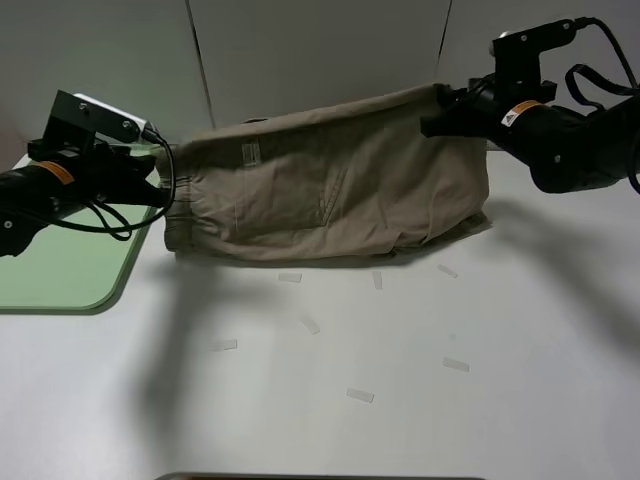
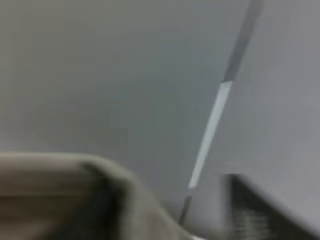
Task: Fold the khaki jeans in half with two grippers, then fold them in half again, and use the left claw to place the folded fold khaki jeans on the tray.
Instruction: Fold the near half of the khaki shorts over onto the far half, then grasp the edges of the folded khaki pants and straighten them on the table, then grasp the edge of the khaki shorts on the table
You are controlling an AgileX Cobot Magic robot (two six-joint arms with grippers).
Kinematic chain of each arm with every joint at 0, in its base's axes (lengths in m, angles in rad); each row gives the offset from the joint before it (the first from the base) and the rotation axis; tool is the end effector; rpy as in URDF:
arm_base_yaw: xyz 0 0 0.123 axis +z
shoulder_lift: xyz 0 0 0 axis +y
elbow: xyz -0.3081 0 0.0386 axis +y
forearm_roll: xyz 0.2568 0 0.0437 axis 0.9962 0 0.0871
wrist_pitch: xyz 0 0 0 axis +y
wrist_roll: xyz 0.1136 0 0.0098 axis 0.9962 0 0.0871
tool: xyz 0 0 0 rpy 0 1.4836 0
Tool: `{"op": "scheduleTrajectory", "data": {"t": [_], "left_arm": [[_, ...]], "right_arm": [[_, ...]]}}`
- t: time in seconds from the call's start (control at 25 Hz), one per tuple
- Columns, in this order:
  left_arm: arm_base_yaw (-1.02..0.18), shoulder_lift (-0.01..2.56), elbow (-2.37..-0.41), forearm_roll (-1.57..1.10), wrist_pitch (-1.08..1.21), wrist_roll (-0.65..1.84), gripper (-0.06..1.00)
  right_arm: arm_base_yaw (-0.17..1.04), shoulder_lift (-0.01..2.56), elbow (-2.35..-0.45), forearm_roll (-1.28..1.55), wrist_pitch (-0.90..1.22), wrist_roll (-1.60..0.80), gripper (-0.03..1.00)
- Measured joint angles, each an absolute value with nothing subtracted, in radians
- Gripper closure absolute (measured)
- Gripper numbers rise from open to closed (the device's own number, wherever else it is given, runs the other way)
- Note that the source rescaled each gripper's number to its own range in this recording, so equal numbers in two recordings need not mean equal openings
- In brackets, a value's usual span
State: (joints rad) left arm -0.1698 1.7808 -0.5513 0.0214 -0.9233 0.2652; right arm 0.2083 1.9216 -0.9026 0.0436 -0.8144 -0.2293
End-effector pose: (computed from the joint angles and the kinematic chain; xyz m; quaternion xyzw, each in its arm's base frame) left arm 0.3351 -0.0594 0.1640 0.1785 0.7595 0.0272 0.6250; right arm 0.4186 0.0848 0.1898 -0.1410 0.7341 -0.0089 0.6642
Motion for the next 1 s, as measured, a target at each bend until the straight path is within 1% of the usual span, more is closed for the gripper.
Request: {"op": "scheduleTrajectory", "data": {"t": [0.04, 0.08, 0.12, 0.2, 0.32, 0.52, 0.64, 0.84, 1.0], "left_arm": [[-0.169, 1.789, -0.55, 0.018, -0.945, 0.265, 0.4], [-0.169, 1.795, -0.55, 0.017, -0.966, 0.265, 0.3], [-0.169, 1.8, -0.55, 0.016, -0.996, 0.265, 0.24], [-0.169, 1.804, -0.55, 0.015, -1.041, 0.264, 0.17], [-0.169, 1.805, -0.55, 0.014, -1.069, 0.244, 0.14], [-0.169, 1.794, -0.549, 0.014, -1.08, 0.205, 0.13], [-0.169, 1.74, -0.548, 0.014, -1.085, 0.187, 0.13], [-0.169, 1.576, -0.547, 0.061, -1.075, 0.171, 0.13], [-0.169, 1.387, -0.549, 0.099, -0.946, 0.106, 0.13]], "right_arm": [[0.205, 1.926, -0.903, 0.061, -0.831, -0.229, 0.16], [0.205, 1.928, -0.903, 0.081, -0.848, -0.229, 0.08], [0.205, 1.928, -0.903, 0.097, -0.857, -0.228, 0.03], [0.205, 1.928, -0.903, 0.132, -0.88, -0.228, -0.01], [0.205, 1.928, -0.903, 0.153, -0.892, -0.228, -0.03], [0.205, 1.909, -0.903, 0.155, -0.891, -0.248, -0.03], [0.205, 1.824, -0.903, 0.155, -0.872, -0.318, -0.03], [0.205, 1.669, -0.903, 0.155, -0.731, -0.393, -0.03], [0.205, 1.545, -0.903, 0.155, -0.596, -0.413, -0.03]]}}
